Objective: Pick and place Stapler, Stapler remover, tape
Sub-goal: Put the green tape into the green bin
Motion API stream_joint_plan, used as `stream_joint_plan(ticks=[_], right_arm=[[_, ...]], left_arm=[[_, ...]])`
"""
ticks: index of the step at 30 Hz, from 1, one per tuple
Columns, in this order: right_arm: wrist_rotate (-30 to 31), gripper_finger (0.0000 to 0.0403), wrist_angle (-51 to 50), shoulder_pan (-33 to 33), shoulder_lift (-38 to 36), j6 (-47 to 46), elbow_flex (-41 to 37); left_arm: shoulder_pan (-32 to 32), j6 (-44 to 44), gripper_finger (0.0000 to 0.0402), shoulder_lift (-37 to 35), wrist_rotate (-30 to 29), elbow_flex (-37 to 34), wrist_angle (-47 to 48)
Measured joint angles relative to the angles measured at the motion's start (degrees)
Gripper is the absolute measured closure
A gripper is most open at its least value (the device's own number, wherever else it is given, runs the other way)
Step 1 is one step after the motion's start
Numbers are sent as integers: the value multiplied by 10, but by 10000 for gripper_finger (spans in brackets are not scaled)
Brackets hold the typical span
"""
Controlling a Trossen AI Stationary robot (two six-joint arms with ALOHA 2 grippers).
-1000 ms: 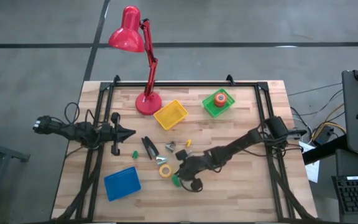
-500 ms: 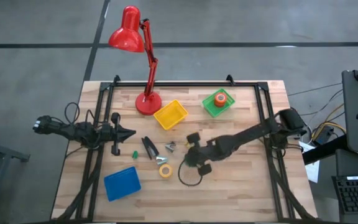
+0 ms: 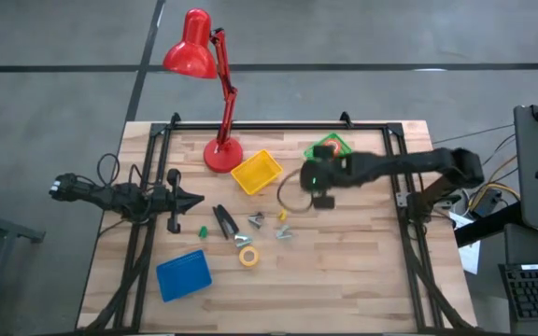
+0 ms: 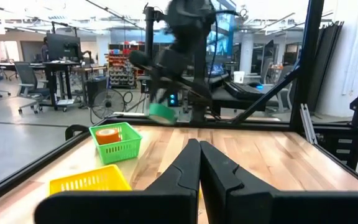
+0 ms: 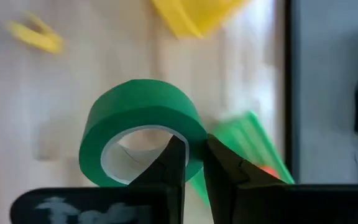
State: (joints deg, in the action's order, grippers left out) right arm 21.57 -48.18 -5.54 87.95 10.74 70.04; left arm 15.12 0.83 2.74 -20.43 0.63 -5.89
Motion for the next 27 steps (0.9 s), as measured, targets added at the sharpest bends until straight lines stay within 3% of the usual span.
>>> stream_joint_plan(ticks=[12,17,27], right_arm=[[-9,371,-28,-176,15,122,0],[-40,371,-13,-215,39,162,0],[-36,371,24,-239,103,206,-1]], left_arm=[[0,0,394,0,0,0,0],[0,0,394,0,0,0,0],[0,0,394,0,0,0,0]])
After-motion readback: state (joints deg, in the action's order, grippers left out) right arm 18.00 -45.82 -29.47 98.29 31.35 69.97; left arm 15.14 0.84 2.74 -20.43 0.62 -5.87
